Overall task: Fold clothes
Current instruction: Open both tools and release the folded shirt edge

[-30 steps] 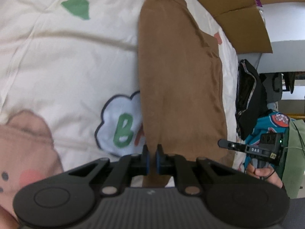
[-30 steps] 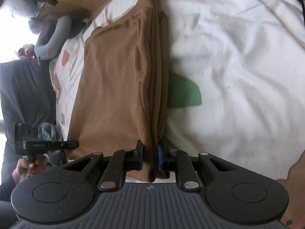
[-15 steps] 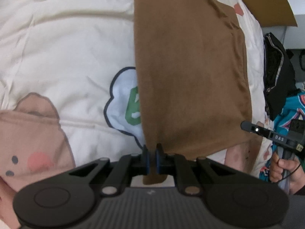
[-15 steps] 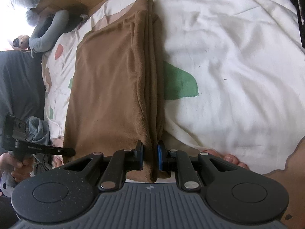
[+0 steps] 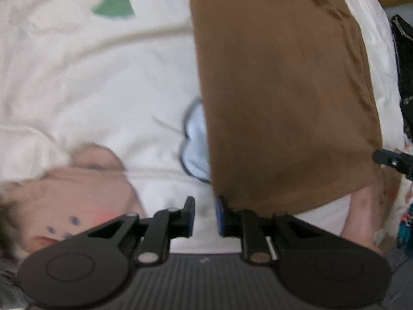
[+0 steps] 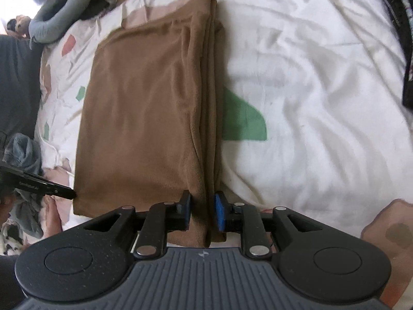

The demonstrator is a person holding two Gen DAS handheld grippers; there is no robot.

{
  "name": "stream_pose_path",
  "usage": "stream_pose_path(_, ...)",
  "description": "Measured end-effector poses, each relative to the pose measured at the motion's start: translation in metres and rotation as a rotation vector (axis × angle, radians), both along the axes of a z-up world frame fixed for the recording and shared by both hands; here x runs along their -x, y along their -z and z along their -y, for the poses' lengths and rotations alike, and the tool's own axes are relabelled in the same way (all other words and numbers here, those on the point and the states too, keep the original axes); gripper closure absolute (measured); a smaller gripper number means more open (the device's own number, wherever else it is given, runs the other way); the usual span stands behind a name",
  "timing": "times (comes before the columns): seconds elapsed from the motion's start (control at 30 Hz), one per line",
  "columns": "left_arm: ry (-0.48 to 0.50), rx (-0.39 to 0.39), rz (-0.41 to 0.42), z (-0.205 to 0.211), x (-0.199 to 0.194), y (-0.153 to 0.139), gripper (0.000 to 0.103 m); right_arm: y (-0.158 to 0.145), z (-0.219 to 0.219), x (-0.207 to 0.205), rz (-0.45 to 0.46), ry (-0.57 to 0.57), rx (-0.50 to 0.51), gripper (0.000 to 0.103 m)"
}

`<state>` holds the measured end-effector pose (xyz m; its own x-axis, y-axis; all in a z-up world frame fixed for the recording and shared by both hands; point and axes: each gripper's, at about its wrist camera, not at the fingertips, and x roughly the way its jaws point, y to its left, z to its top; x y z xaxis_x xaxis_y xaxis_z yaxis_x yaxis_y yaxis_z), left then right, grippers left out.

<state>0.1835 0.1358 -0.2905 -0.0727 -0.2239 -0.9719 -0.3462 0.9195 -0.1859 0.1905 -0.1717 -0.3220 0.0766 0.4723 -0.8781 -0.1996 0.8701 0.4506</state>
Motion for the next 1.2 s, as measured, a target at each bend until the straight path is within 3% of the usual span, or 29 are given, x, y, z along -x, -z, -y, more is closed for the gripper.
stream_pose_path(0.07, -0.043, -0.010, 0.032, -0.011, -0.006, -0.013, 0.076, -0.007, 0.007, -0.004, 0.006, 0.016, 0.007, 0.070)
stream_pose_path(0.13, -0.085, -0.030, 0.074, -0.023, -0.008, -0.027, 0.062, -0.013, 0.013, -0.009, 0.013, 0.036, 0.002, 0.070)
stream_pose_path(0.2, -0.127, -0.042, 0.113, -0.033, -0.015, -0.036, 0.059, -0.019, 0.017, -0.015, 0.022, 0.057, -0.009, 0.068)
stream_pose_path(0.37, -0.167, -0.042, 0.176, -0.047, -0.036, -0.047, 0.057, -0.026, 0.023, -0.027, 0.063, 0.080, -0.047, 0.056)
stream_pose_path(0.73, -0.157, -0.037, 0.251, -0.047, -0.060, -0.052, 0.051, -0.033, 0.027, -0.057, 0.146, 0.119, -0.147, 0.055)
stream_pose_path(0.87, -0.150, -0.017, 0.300, -0.050, -0.072, -0.046, 0.050, -0.025, 0.020, -0.072, 0.163, 0.116, -0.181, 0.051)
stream_pose_path(0.97, -0.143, -0.004, 0.347, -0.055, -0.085, -0.037, 0.048, -0.015, 0.013, -0.086, 0.171, 0.122, -0.184, 0.040)
stream_pose_path(1.03, -0.146, 0.007, 0.385, -0.060, -0.091, -0.030, 0.042, -0.007, 0.007, -0.096, 0.174, 0.128, -0.185, 0.038)
stream_pose_path(1.2, -0.148, 0.051, 0.468, -0.071, -0.099, -0.015, 0.041, 0.009, -0.002, -0.112, 0.169, 0.152, -0.211, 0.037)
